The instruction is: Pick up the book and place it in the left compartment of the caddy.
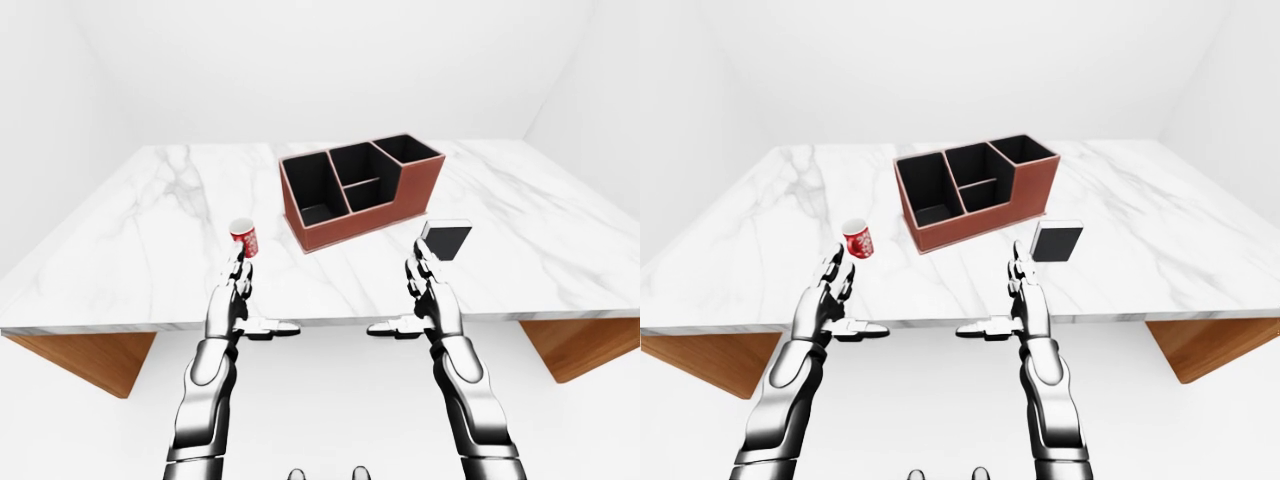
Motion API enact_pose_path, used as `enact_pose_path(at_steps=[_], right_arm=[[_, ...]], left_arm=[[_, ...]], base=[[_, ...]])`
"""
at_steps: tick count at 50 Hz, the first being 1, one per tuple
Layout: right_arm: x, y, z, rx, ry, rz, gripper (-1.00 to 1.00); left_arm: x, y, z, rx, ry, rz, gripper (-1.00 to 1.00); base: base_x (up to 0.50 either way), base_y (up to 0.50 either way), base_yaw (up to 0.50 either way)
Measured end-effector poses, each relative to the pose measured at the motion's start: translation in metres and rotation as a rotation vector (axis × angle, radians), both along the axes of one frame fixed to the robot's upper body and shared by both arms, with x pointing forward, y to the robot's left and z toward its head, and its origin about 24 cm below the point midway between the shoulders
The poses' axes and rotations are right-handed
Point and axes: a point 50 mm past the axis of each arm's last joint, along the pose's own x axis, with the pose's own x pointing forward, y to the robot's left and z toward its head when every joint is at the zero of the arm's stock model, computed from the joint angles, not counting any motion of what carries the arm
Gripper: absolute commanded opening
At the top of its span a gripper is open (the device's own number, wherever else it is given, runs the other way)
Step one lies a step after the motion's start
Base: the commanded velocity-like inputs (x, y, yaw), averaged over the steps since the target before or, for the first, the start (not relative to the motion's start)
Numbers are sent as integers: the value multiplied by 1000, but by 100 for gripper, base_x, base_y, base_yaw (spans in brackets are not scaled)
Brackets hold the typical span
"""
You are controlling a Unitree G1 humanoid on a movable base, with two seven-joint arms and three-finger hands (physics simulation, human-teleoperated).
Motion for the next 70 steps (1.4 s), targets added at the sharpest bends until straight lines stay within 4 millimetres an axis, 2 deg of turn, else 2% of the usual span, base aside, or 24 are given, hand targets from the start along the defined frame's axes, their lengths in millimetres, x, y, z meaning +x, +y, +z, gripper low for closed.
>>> enact_pose_path(at_steps=[17, 31, 35, 39, 46, 53, 57, 62, 70], right_arm=[[1, 1, -3, 5, 15, 12, 100], [11, 0, -1, -28, 10, -19, 100], [17, -4, 6, -67, -15, -40, 100], [24, -9, 23, -129, -77, -51, 100], [37, -21, 61, -356, -206, -36, 100], [47, -28, 99, -746, -273, 62, 100], [53, -33, 112, -1012, -214, 138, 100], [60, -48, 126, -1293, -56, 182, 100], [66, -80, 152, -1556, 83, -29, 100]], left_arm=[[0, -2, -2, 11, 10, -9, 100], [2, -4, 18, -2, -77, -12, 100], [4, -3, 25, -11, -107, -18, 100], [4, -1, 29, -18, -124, -20, 100], [5, 5, 38, -31, -159, -19, 100], [5, 13, 47, -44, -197, -12, 100], [5, 17, 51, -50, -215, -9, 100], [4, 21, 58, -59, -243, -5, 100], [3, 26, 65, -70, -276, -1, 100]], base=[[50, 0, 0], [46, 0, 0], [0, 0, 0], [0, 0, 0], [0, 0, 0], [0, 0, 0], [0, 0, 0], [0, 0, 0], [0, 0, 0]])
